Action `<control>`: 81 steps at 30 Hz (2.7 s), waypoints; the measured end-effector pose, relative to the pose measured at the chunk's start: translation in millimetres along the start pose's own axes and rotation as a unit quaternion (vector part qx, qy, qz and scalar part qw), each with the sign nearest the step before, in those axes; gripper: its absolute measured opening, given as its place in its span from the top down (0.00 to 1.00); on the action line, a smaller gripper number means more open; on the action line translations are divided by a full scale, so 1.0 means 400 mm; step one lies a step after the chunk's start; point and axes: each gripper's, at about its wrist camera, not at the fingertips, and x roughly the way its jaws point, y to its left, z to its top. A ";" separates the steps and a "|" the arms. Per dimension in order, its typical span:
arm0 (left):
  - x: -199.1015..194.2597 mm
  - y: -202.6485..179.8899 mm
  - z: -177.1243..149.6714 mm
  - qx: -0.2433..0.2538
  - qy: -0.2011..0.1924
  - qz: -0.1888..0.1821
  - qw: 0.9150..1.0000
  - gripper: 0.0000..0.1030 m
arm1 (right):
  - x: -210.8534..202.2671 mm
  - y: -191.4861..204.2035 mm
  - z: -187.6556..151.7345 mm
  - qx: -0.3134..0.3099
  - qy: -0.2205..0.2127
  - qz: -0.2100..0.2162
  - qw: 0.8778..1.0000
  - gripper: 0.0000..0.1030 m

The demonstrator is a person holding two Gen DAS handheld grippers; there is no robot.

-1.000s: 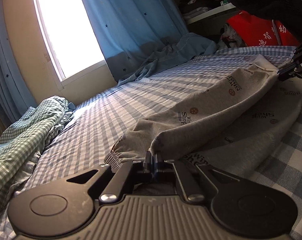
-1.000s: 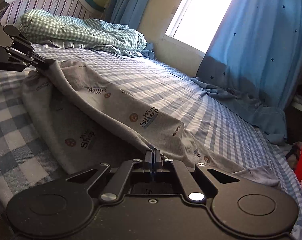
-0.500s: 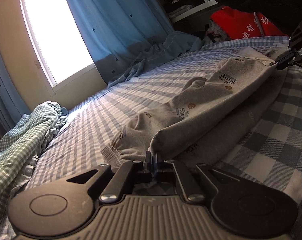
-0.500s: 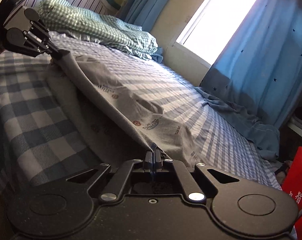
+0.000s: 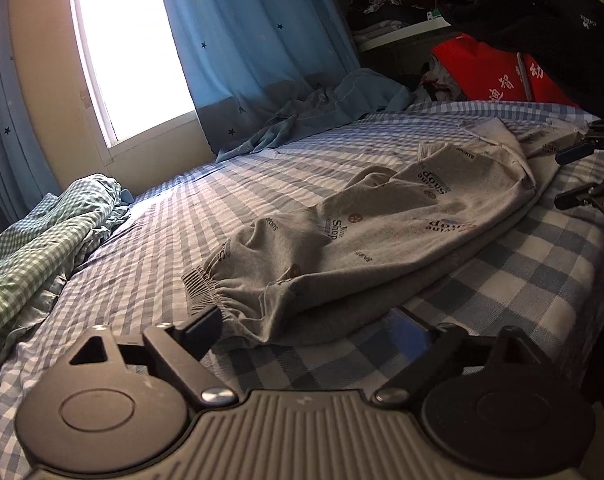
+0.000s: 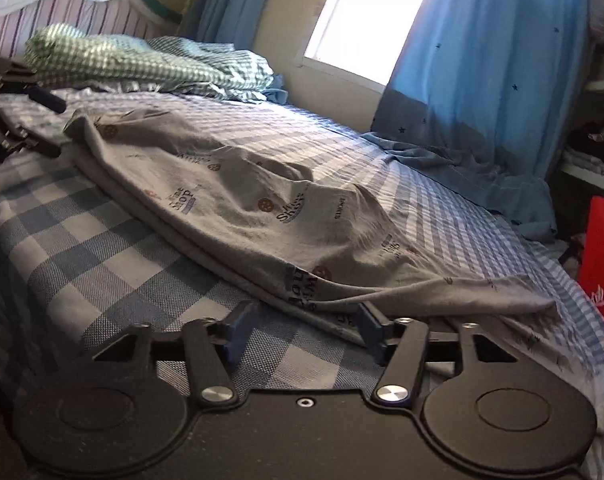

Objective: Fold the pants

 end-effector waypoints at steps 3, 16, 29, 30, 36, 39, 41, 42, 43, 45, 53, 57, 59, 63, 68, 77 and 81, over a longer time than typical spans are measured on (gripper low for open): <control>0.004 -0.035 0.035 -0.015 0.002 -0.017 1.000 0.01 | -0.027 -0.032 -0.016 0.056 -0.010 -0.029 0.998 0.02; 0.163 -0.291 0.302 -0.013 -0.040 -0.166 0.985 0.00 | -0.119 -0.263 -0.171 0.252 0.005 -0.125 0.960 0.01; 0.488 -0.442 0.444 -0.145 0.041 -0.320 0.935 0.17 | -0.054 -0.590 -0.168 0.327 0.034 -0.119 0.937 0.01; 0.509 -0.438 0.444 -0.161 0.053 -0.331 0.928 0.20 | -0.030 -0.619 -0.141 0.324 0.034 -0.106 0.940 0.01; 0.583 -0.414 0.420 -0.219 0.111 -0.340 0.908 0.57 | 0.192 -0.772 0.032 0.337 0.035 -0.016 0.941 0.01; 0.596 -0.397 0.414 -0.232 0.123 -0.347 0.900 0.65 | 0.341 -0.818 0.107 0.339 0.082 -0.021 0.937 0.01; 0.602 -0.386 0.412 -0.237 0.128 -0.355 0.895 0.68 | 0.435 -0.830 0.147 0.333 0.128 -0.045 0.933 0.02; 0.608 -0.383 0.411 -0.240 0.133 -0.360 0.892 0.69 | 0.478 -0.836 0.161 0.326 0.147 -0.049 0.933 0.05; 0.613 -0.380 0.412 -0.241 0.138 -0.364 0.889 0.70 | 0.517 -0.837 0.171 0.320 0.165 -0.049 0.932 0.07; 0.623 -0.378 0.413 -0.241 0.146 -0.366 0.887 0.72 | 0.586 -0.834 0.183 0.308 0.198 -0.055 0.929 0.13; 0.617 -0.396 0.431 -0.225 0.152 -0.350 0.896 0.99 | 0.698 -0.820 0.154 0.301 0.263 -0.104 0.911 0.51; 0.581 -0.404 0.452 -0.204 0.127 -0.336 0.911 1.00 | 0.665 -0.846 0.154 0.323 0.243 -0.108 0.908 0.99; 0.561 -0.413 0.466 -0.189 0.117 -0.327 0.919 1.00 | 0.627 -0.866 0.162 0.336 0.216 -0.108 0.910 1.00; 0.511 -0.433 0.500 -0.152 0.096 -0.313 0.932 1.00 | 0.499 -0.910 0.207 0.351 0.150 -0.114 0.917 1.00; 0.445 -0.466 0.519 -0.087 0.085 -0.318 0.940 1.00 | 0.268 -0.956 0.207 0.376 0.089 -0.121 0.914 1.00; 0.433 -0.548 0.479 -0.016 0.123 -0.310 0.943 1.00 | 0.028 -0.947 -0.043 0.435 0.107 -0.146 0.882 1.00; 0.437 -0.562 0.457 -0.003 0.128 -0.304 0.944 1.00 | 0.008 -0.908 -0.153 0.429 0.124 -0.152 0.882 0.88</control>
